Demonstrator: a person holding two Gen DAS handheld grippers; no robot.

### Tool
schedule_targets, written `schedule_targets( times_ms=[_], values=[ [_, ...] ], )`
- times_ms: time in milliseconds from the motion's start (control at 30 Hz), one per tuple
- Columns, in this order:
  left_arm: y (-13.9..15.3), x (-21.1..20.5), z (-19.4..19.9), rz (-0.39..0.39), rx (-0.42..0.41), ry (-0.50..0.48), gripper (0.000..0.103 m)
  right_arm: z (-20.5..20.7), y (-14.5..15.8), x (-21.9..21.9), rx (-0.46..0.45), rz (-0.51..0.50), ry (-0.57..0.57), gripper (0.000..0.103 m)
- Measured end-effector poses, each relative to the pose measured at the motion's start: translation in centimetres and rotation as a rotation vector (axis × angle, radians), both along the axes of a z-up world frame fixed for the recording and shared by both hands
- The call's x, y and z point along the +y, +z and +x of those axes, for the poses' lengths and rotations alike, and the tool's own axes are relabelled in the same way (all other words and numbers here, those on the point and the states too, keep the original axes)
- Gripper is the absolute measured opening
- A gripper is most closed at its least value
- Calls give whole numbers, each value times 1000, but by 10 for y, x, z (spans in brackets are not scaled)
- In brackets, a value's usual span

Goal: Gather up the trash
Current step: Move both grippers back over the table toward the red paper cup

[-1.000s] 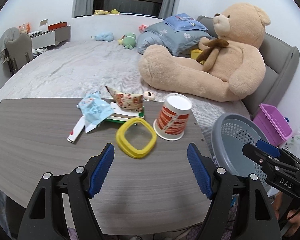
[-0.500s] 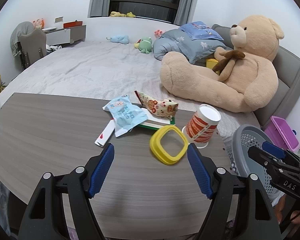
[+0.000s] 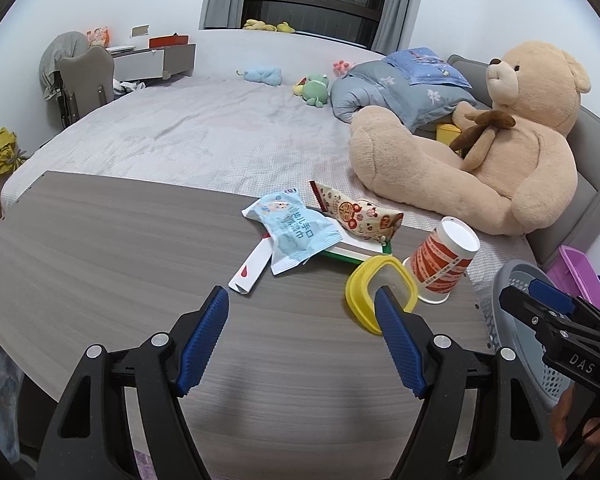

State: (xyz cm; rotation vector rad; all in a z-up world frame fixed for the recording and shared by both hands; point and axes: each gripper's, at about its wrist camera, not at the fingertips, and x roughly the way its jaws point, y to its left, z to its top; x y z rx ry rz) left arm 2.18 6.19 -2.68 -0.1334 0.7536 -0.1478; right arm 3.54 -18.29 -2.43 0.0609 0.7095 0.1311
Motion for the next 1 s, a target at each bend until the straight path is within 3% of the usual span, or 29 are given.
schedule_targets(
  times_ms=[1000],
  values=[
    [-13,3,31,39,45,37,72,39,-14,2,19,25,8,83]
  ],
)
